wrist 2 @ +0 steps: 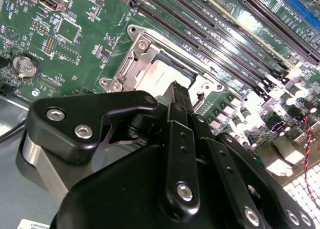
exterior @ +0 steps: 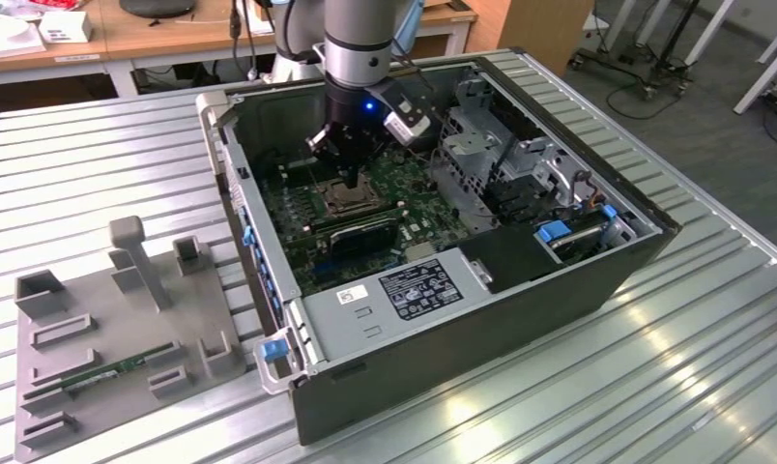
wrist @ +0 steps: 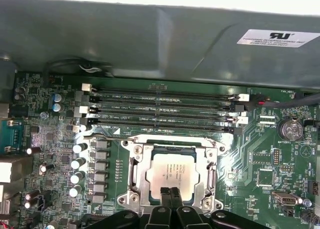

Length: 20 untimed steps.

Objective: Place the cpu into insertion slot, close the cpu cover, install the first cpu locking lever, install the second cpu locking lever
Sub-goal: 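Install the first cpu locking lever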

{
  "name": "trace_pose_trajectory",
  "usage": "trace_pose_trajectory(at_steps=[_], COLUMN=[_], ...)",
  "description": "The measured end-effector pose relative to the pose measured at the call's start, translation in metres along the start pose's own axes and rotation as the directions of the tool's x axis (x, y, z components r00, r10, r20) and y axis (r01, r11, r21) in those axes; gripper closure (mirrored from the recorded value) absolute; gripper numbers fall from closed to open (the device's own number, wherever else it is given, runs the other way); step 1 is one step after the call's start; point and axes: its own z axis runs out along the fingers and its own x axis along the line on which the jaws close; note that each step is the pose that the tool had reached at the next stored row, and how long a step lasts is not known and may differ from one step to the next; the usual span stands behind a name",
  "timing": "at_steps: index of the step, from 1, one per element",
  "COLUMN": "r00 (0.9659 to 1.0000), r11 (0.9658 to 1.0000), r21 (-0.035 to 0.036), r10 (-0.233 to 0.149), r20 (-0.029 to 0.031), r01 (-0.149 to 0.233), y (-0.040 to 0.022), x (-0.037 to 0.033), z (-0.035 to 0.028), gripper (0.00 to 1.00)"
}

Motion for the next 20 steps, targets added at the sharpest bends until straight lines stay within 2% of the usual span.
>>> trace_pose_trajectory(at_steps=[14,20], r00=[1.0,1.0], r11=[1.0,1.0], r21=[0.0,0.0], r10=[0.0,0.0], r20=[0.0,0.0], r01=[0.0,0.0], y=[0.0001,0.0003], x=[0.0027,0.0071], z=[0.0,0.0], gripper=[0.89,0.89])
